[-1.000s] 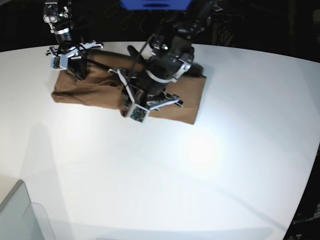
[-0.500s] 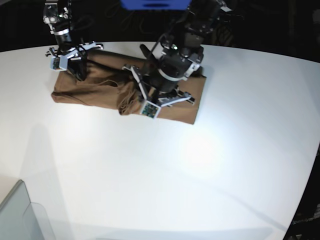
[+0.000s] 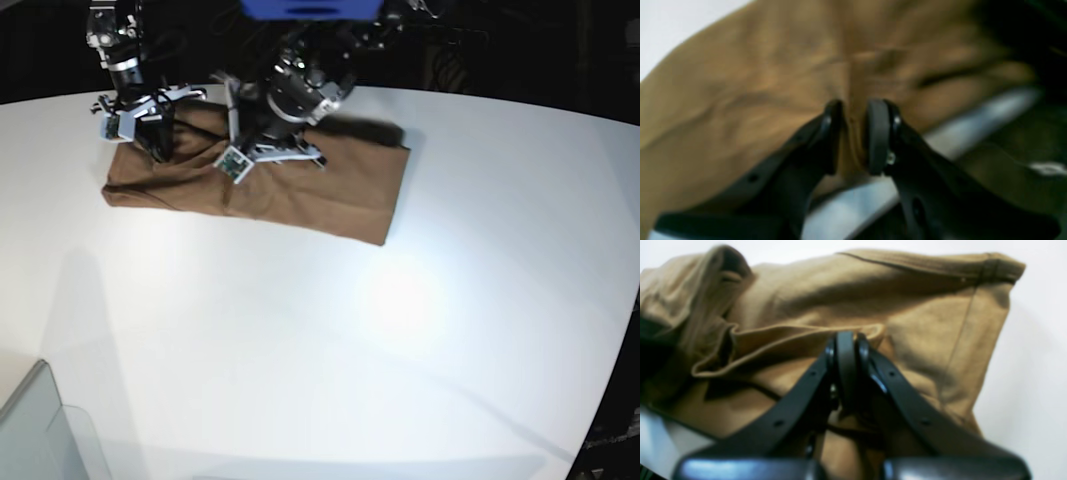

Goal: Layout the t-shirt on the table in an organized manner, then fold the t-shirt properly

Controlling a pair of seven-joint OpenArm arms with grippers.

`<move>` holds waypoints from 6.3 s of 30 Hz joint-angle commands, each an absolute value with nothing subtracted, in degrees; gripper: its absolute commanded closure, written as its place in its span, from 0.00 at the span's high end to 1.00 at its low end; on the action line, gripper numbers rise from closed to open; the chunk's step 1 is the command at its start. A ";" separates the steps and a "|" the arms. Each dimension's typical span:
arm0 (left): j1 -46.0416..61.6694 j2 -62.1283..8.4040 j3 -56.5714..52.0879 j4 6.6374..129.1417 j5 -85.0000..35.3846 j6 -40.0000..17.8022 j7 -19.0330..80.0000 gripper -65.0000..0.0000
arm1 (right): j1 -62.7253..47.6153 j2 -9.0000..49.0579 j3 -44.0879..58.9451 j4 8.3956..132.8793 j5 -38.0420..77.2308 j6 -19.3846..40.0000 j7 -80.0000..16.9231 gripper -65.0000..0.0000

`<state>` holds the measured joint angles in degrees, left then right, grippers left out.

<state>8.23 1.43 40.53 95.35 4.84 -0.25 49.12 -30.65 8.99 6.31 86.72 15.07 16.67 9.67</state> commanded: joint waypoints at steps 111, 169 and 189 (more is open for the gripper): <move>14.64 -2.07 -1.36 94.37 -1.10 -0.31 48.22 0.22 | -21.76 -3.74 -1.01 116.26 8.40 16.75 -31.16 0.00; 18.59 -5.58 -27.38 106.07 -1.19 -0.40 48.31 0.22 | -12.18 2.15 -31.69 112.84 8.31 16.66 -31.25 0.57; 20.00 -3.38 -27.82 112.22 -6.73 -0.40 48.31 0.22 | -12.35 2.07 -28.18 97.98 8.31 16.48 -31.16 0.57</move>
<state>20.01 -2.81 -27.66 111.04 -7.81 -0.47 49.41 -12.88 2.50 -28.16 96.97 7.90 16.45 -32.32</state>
